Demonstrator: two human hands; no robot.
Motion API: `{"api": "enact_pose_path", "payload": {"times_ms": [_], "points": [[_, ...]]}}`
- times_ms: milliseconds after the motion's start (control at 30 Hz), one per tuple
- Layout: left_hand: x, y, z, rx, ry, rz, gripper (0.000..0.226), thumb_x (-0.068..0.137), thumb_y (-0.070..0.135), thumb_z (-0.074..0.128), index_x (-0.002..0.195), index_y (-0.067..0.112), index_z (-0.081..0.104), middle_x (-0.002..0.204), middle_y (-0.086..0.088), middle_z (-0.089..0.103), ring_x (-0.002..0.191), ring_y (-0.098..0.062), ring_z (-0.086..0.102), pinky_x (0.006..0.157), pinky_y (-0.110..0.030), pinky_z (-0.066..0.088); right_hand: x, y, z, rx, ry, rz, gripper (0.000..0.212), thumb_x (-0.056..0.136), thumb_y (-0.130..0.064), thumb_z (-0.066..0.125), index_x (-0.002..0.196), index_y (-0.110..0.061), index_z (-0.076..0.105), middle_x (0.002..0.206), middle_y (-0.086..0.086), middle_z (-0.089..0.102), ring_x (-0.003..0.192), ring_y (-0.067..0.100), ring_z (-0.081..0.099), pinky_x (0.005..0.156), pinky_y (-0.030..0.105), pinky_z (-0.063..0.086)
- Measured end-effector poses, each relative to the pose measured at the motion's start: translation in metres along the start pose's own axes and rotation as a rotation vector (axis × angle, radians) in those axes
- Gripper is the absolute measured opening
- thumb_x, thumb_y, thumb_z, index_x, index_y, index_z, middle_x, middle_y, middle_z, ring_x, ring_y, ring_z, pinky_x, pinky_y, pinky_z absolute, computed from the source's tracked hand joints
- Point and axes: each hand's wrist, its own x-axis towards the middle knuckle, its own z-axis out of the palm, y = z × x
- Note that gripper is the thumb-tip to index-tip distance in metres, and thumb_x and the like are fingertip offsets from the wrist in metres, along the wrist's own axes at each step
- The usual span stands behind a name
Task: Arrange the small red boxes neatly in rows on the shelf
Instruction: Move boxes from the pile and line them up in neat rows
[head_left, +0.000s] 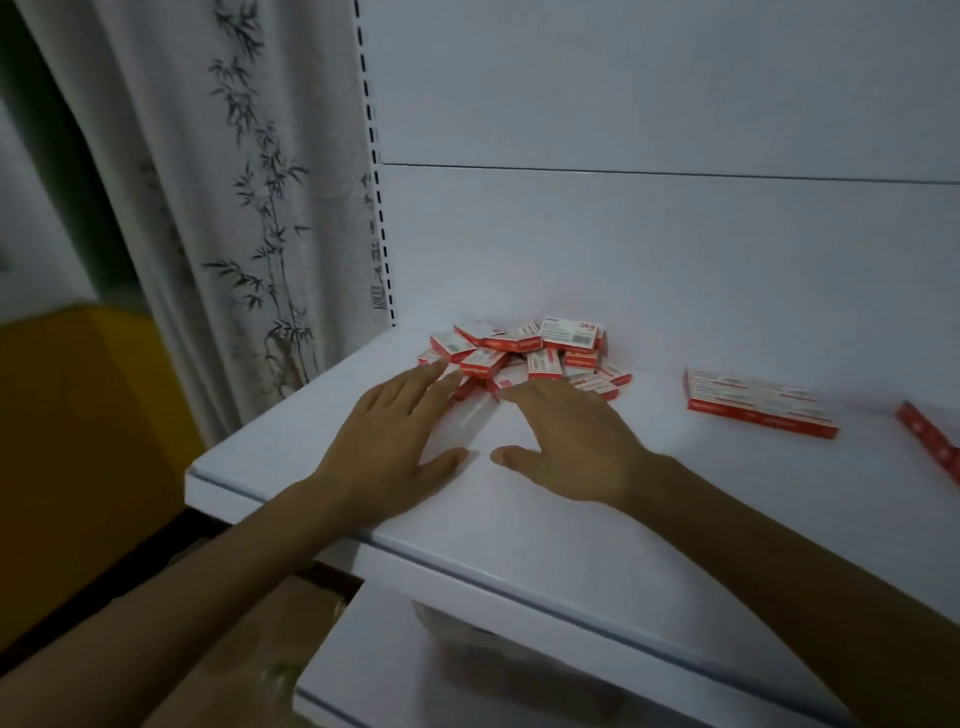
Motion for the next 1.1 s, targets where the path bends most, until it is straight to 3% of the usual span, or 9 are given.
{"api": "enact_pose_path", "payload": {"times_ms": [200, 333, 467, 567, 700, 833, 933, 1100], "points": [[-0.008, -0.058, 0.003, -0.159, 0.001, -0.071, 0.084, 0.077, 0.072, 0.033, 0.146, 0.025, 0.023, 0.153, 0.003, 0.025, 0.138, -0.015, 0.025, 0.109, -0.039, 0.030, 0.054, -0.046, 0.019, -0.045, 0.009, -0.020, 0.065, 0.087, -0.057, 0.048, 0.141, -0.025, 0.029, 0.145, -0.001, 0.037, 0.133, 0.021, 0.034, 0.106, 0.042, 0.031], [-0.001, -0.069, 0.007, -0.265, -0.099, -0.139, 0.095, 0.071, 0.081, 0.044, 0.146, 0.030, 0.017, 0.145, 0.006, 0.040, 0.129, -0.015, 0.039, 0.100, -0.033, 0.037, 0.065, -0.053, 0.033, -0.023, 0.019, 0.022, 0.066, 0.087, -0.054, 0.050, 0.141, -0.023, 0.030, 0.143, 0.001, 0.040, 0.131, 0.022, 0.037, 0.106, 0.042, 0.032], [0.019, -0.075, 0.013, -0.235, -0.119, -0.131, 0.100, 0.063, 0.082, 0.050, 0.144, 0.033, 0.017, 0.129, 0.009, 0.055, 0.115, -0.015, 0.050, 0.088, -0.034, 0.046, 0.063, -0.046, 0.042, -0.025, 0.224, -0.023, 0.068, 0.081, -0.058, 0.051, 0.127, -0.010, 0.052, 0.119, 0.009, 0.063, 0.104, 0.028, 0.061, 0.083, 0.043, 0.052], [0.027, -0.077, 0.018, -0.332, -0.082, -0.146, 0.093, 0.063, 0.075, 0.061, 0.140, 0.036, 0.027, 0.124, 0.013, 0.058, 0.110, -0.010, 0.053, 0.085, -0.030, 0.046, 0.060, -0.044, 0.049, 0.021, 0.194, 0.106, 0.063, 0.083, -0.058, 0.051, 0.134, -0.021, 0.043, 0.132, -0.001, 0.053, 0.117, 0.018, 0.050, 0.096, 0.034, 0.041], [0.028, -0.083, 0.023, -0.575, -0.007, -0.165, 0.058, 0.065, 0.058, 0.072, 0.117, 0.040, 0.054, 0.104, 0.016, 0.068, 0.090, -0.003, 0.063, 0.079, -0.031, 0.053, 0.058, -0.040, 0.053, 0.174, 0.263, 0.133, 0.051, 0.084, -0.052, 0.053, 0.129, -0.028, 0.045, 0.129, -0.008, 0.051, 0.117, 0.010, 0.047, 0.094, 0.028, 0.037], [0.029, -0.088, 0.026, -1.023, 0.053, -0.225, 0.023, 0.079, 0.046, 0.061, 0.088, 0.027, 0.068, 0.085, 0.007, 0.071, 0.076, -0.013, 0.068, 0.071, -0.039, 0.056, 0.060, -0.038, 0.052, 0.356, 0.339, 0.119, 0.053, 0.079, -0.044, 0.065, 0.126, -0.027, 0.045, 0.113, -0.011, 0.054, 0.102, 0.009, 0.053, 0.084, 0.029, 0.049], [0.030, -0.084, 0.021, -1.066, 0.004, -0.226, 0.034, 0.097, 0.037, 0.043, 0.090, 0.016, 0.069, 0.082, 0.002, 0.072, 0.069, -0.016, 0.069, 0.068, -0.043, 0.057, 0.062, -0.041, 0.050, 0.412, 0.391, 0.070, 0.061, 0.076, -0.041, 0.070, 0.129, -0.024, 0.044, 0.114, -0.008, 0.058, 0.099, 0.006, 0.057, 0.084, 0.032, 0.051], [0.029, -0.084, 0.019, -1.043, -0.025, -0.179, 0.044, 0.100, 0.035, 0.032, 0.088, 0.016, 0.069, 0.073, 0.003, 0.073, 0.064, -0.014, 0.068, 0.067, -0.035, 0.056, 0.060, -0.043, 0.051, 0.408, 0.384, 0.022, 0.067, 0.072, -0.051, 0.068, 0.129, -0.021, 0.047, 0.109, -0.010, 0.060, 0.092, 0.005, 0.058, 0.080, 0.032, 0.053]]}}
